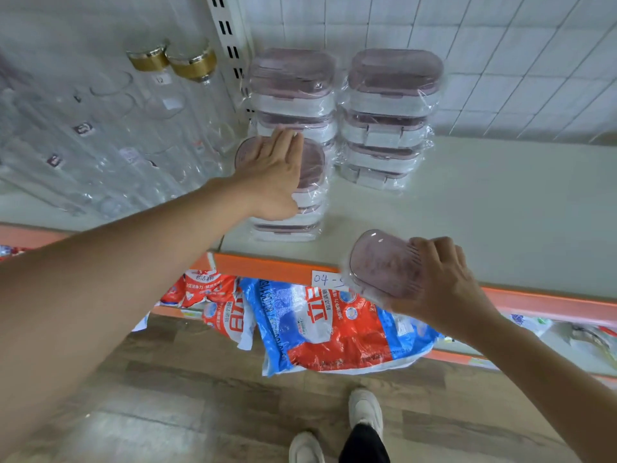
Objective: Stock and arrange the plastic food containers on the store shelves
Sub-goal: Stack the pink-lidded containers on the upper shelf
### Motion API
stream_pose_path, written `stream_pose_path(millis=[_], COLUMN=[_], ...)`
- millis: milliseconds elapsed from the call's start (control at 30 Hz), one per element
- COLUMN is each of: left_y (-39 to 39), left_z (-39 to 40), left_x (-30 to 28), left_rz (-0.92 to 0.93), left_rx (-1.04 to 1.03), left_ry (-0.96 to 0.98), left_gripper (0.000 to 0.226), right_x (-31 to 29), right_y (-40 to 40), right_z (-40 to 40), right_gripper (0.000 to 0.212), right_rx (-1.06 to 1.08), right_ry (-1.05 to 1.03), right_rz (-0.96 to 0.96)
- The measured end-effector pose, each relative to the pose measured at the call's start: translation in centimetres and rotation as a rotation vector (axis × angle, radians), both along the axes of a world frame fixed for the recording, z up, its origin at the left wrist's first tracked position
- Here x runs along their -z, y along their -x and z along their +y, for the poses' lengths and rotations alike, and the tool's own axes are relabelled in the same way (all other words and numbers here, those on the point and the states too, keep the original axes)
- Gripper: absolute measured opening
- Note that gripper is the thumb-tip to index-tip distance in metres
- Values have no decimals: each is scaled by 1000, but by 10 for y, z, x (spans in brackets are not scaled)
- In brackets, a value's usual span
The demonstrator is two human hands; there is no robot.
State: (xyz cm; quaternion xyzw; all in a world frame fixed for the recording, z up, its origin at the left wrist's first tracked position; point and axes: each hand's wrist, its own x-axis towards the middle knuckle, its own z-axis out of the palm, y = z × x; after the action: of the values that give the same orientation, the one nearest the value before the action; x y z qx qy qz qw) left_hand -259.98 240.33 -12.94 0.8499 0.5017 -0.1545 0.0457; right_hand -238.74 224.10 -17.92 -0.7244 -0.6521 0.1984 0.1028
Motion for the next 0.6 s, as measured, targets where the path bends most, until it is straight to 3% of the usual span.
stream_pose_path(millis=[133, 300, 400, 500, 600], left_y=[5, 10, 17, 28, 48], left_z=[-10, -43, -68, -90, -106], left_x=[1, 2, 4, 2, -8], left_rz=[-99, -299, -356, -280, -208], left_rx=[88, 80, 78, 96, 123], left_ry=[-201, -359, -352, -284, -231], left_gripper=[107, 103, 104, 104, 104], right_x=[4, 6, 14, 22, 16], right_y=[4, 14, 28, 47, 54], right_z=[4, 16, 16, 7, 0], right_gripper=[106, 103, 95, 94, 92], right_rx=[-13, -43, -73, -118, -85], right_ry=[26, 110, 100, 80, 87], right_rz=[-57, -96, -193, -293, -261])
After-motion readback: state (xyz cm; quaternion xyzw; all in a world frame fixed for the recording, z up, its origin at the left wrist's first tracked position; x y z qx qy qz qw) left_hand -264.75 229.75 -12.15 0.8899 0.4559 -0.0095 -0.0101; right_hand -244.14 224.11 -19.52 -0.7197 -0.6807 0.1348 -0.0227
